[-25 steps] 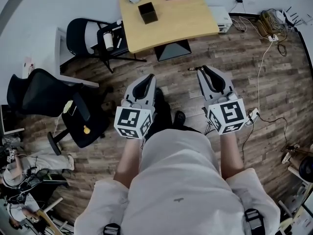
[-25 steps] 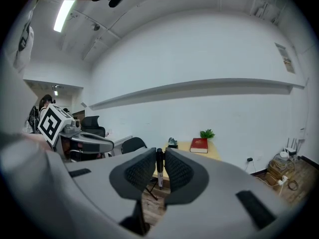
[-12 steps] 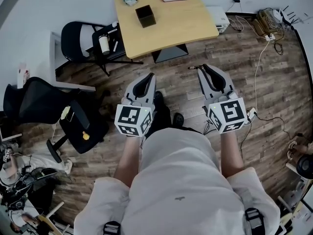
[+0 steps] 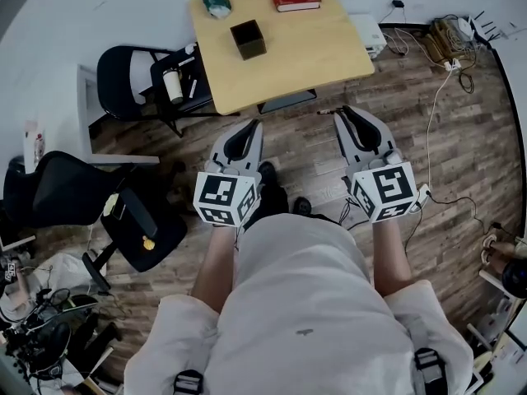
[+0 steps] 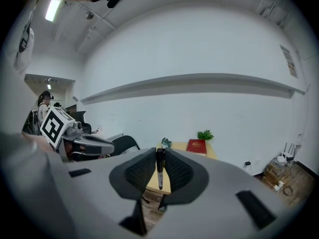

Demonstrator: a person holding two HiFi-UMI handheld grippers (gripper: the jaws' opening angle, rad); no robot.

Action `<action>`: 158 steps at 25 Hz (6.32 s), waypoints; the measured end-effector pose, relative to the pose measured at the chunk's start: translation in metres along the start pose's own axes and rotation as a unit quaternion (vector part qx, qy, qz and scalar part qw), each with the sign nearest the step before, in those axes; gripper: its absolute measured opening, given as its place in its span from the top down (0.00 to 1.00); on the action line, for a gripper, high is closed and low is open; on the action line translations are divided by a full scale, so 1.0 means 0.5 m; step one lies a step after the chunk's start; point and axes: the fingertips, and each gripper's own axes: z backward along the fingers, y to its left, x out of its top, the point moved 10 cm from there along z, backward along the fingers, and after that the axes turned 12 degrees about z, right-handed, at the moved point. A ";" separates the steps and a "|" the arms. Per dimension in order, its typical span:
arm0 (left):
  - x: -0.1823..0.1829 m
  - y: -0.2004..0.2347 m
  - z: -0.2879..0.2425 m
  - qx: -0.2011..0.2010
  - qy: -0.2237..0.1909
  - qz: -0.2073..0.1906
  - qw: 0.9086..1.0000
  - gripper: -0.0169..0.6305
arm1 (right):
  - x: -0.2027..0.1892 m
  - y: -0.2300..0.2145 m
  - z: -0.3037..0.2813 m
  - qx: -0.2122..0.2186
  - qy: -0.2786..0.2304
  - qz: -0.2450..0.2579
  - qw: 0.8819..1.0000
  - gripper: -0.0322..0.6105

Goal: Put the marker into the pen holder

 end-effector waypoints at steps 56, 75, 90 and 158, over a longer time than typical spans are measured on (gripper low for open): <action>0.226 0.352 -0.329 0.059 0.005 0.042 0.997 0.96 | 0.129 -0.180 -0.644 0.134 0.006 -0.012 0.991 0.86; 0.204 0.339 -0.439 0.177 -0.010 0.097 0.979 0.96 | 0.055 -0.262 -0.838 0.305 0.057 0.017 0.950 0.86; 0.181 0.357 -0.440 0.201 -0.021 0.116 0.973 0.96 | 0.018 -0.236 -0.882 0.352 0.092 0.055 0.930 0.86; 0.134 0.462 -0.442 0.166 0.022 0.143 0.975 0.96 | -0.115 -0.101 -0.994 0.363 0.215 0.066 0.904 0.86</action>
